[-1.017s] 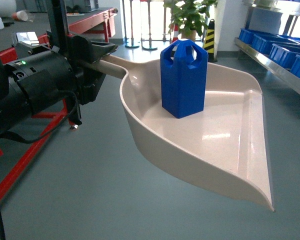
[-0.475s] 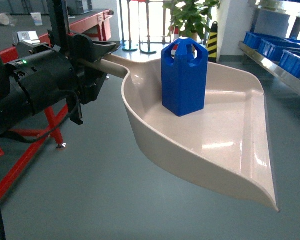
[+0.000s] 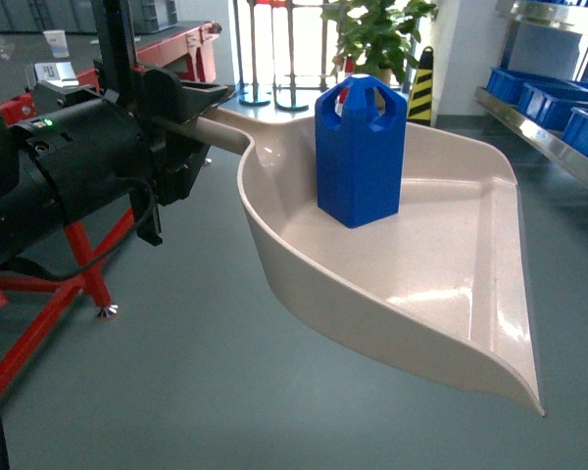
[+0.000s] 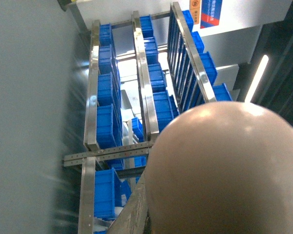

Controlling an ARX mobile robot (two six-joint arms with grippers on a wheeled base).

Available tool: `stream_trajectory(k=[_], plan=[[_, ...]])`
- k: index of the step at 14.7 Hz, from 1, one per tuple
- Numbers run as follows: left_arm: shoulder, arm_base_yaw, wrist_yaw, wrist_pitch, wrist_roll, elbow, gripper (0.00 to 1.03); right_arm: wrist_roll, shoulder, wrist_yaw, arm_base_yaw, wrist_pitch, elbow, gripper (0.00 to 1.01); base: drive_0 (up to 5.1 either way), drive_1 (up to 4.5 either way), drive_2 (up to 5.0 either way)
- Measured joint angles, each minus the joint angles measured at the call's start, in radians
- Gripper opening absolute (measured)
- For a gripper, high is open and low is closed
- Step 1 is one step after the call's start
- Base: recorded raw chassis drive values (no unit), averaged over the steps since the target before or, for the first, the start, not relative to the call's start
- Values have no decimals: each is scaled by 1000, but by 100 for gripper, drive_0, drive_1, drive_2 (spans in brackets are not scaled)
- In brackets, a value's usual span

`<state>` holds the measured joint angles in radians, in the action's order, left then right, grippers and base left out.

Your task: Place part in tray to right shelf

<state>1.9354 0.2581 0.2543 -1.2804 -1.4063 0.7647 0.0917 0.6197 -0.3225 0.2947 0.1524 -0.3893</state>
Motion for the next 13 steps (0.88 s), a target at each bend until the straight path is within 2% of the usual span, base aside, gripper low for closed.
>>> stream_trajectory(k=[13], plan=[[0,0,0,1,0,0,14,0,1,0,0,0,0,98,-4,423,-431]])
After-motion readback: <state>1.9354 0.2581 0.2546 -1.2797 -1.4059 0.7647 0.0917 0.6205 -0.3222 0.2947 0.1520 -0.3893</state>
